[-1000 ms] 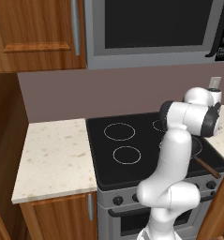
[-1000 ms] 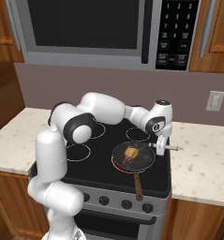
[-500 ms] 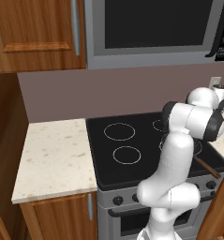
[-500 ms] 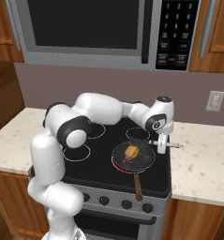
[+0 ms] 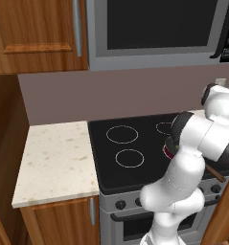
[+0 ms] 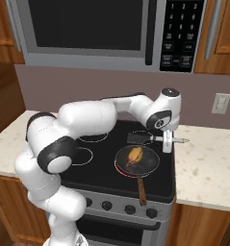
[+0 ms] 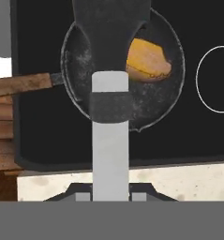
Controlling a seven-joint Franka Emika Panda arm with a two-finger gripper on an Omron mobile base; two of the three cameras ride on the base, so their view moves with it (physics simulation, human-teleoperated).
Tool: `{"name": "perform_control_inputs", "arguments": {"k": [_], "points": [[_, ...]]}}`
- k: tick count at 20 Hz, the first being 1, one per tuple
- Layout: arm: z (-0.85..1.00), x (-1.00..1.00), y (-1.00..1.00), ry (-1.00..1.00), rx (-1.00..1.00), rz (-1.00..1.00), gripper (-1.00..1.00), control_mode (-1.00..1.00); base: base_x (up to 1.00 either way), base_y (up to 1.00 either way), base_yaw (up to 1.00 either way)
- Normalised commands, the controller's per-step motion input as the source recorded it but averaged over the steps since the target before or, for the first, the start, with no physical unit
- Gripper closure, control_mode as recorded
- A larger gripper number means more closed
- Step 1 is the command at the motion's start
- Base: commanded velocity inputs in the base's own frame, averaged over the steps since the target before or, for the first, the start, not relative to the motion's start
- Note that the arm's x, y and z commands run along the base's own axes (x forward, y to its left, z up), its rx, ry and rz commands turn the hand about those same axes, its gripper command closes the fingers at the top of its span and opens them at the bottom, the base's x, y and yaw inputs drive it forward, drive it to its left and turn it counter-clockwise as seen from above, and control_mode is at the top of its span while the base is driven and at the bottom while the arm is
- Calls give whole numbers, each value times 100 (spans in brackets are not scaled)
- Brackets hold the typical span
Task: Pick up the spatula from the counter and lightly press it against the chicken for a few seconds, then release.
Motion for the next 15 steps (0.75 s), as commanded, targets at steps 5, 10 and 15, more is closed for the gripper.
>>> {"name": "perform_control_inputs", "arguments": {"k": [5,10,15], "points": [[56,-71,29,-17,-1,9,100,-100,0,0,0],[70,-56,46,-10,-7,7,100,-100,0,0,0],[65,-61,56,-15,-10,9,100,-100,0,0,0]]}}
